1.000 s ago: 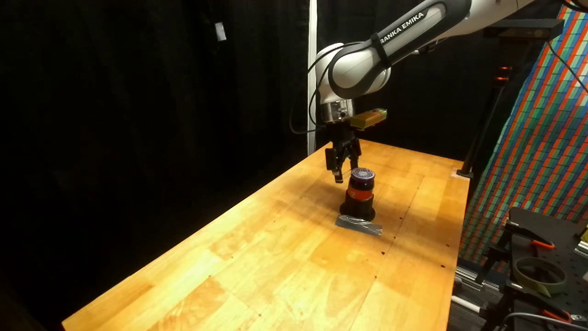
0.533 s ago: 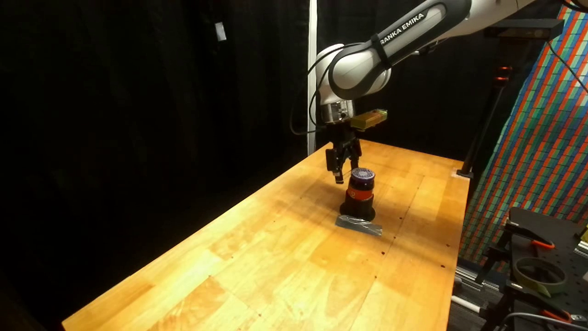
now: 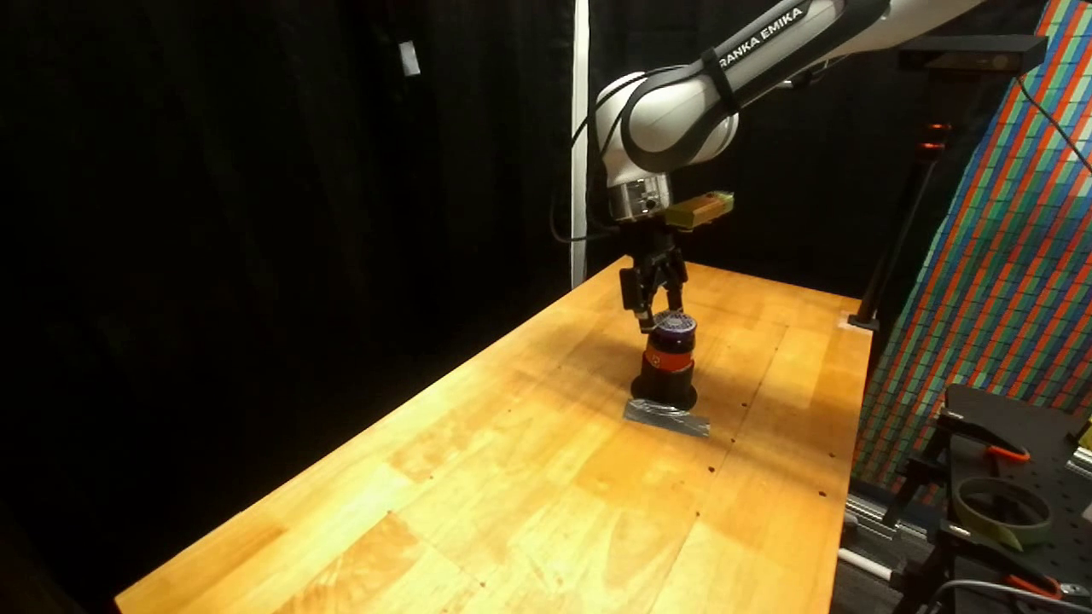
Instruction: Put the rubber band around the jar.
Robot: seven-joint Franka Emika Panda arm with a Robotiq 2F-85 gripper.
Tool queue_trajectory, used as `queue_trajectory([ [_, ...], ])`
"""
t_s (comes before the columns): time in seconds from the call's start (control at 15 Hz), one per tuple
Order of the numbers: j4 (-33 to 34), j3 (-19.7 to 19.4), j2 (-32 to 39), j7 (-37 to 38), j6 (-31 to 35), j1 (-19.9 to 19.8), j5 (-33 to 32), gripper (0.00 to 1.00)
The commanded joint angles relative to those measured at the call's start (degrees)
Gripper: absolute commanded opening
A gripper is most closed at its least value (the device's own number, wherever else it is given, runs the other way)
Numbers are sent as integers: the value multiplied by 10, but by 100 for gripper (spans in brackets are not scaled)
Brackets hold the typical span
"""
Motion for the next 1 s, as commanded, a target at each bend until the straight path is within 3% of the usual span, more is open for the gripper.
queue_trajectory([
  [0.0, -48, -3, -45, -6, -31, -13, 6, 100],
  [0.2, -73, 0, -50, -14, -30, -23, 26, 100],
  [0.6, -140, -2, -80, -12, 81, -22, 42, 100],
  [0.93, -237, -4, -129, 6, 197, -13, 35, 100],
])
